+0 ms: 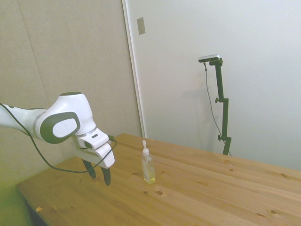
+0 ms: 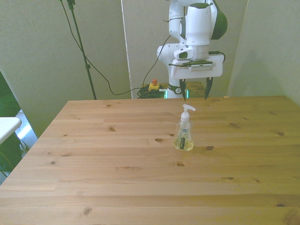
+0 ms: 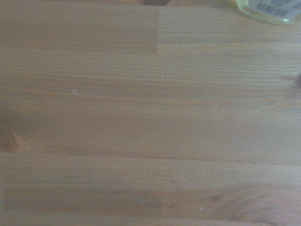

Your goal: Knock down the sanitizer

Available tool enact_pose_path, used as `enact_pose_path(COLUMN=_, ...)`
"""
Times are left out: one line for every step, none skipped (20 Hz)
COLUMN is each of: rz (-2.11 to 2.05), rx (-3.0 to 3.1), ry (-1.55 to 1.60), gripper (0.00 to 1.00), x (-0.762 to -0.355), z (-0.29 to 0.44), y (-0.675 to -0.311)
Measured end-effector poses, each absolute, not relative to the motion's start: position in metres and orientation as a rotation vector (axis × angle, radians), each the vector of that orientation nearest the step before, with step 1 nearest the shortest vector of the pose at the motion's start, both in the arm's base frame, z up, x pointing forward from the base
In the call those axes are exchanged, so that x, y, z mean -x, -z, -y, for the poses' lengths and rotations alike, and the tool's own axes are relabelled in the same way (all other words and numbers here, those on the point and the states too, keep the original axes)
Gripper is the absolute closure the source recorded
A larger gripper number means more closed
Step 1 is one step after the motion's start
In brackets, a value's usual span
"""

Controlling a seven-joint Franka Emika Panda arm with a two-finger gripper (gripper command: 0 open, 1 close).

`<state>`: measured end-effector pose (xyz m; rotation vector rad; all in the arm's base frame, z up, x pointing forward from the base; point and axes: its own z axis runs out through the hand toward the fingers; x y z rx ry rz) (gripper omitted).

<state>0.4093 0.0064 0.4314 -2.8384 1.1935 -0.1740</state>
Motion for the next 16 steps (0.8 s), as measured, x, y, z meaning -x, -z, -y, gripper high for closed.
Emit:
enact_pose_path(rz=-1.197, rx=2.837, ry=0.173, gripper=0.00, x=-0.409, z=-0.006, y=-0.431)
enact_pose_path(rz=-1.203, rx=2.837, ry=0.170, gripper=0.00, x=-0.409, z=-0.006, y=-0.430)
enact_pose_path(rz=-1.208, rx=2.836, ry=0.169, gripper=0.00, x=-0.409, z=-0.006, y=-0.430)
enact_pose_path(rz=-1.212, rx=2.833, ry=0.168, gripper=0.00, x=-0.410, z=-0.006, y=-0.429)
enact_pose_path(rz=-1.218, rx=2.830, ry=0.165, gripper=1.00, x=-0.411, z=-0.005, y=-0.429)
enact_pose_path(rz=-1.231, rx=2.825, ry=0.162, gripper=1.00, x=-0.414, z=-0.002, y=-0.428)
enact_pose_path(rz=-1.248, rx=2.819, ry=0.155, gripper=1.00, x=-0.417, z=0.001, y=-0.427)
enact_pose_path(rz=-1.263, rx=2.813, ry=0.150, gripper=1.00, x=-0.421, z=0.004, y=-0.425)
enact_pose_path(rz=-1.277, rx=2.806, ry=0.147, gripper=1.00, x=-0.425, z=0.007, y=-0.424)
enact_pose_path(rz=-1.296, rx=2.797, ry=0.146, gripper=1.00, x=-0.429, z=0.010, y=-0.423)
enact_pose_path(rz=-1.313, rx=2.787, ry=0.143, gripper=1.00, x=-0.433, z=0.013, y=-0.422)
enact_pose_path(rz=-1.329, rx=2.778, ry=0.142, gripper=1.00, x=-0.436, z=0.016, y=-0.422)
enact_pose_path(rz=-1.346, rx=2.768, ry=0.141, gripper=1.00, x=-0.440, z=0.020, y=-0.422)
enact_pose_path(rz=-1.363, rx=2.758, ry=0.140, gripper=1.00, x=-0.443, z=0.023, y=-0.423)
enact_pose_path(rz=-1.382, rx=2.747, ry=0.138, gripper=1.00, x=-0.447, z=0.027, y=-0.423)
enact_pose_path(rz=-1.400, rx=2.738, ry=0.134, gripper=1.00, x=-0.451, z=0.029, y=-0.422)
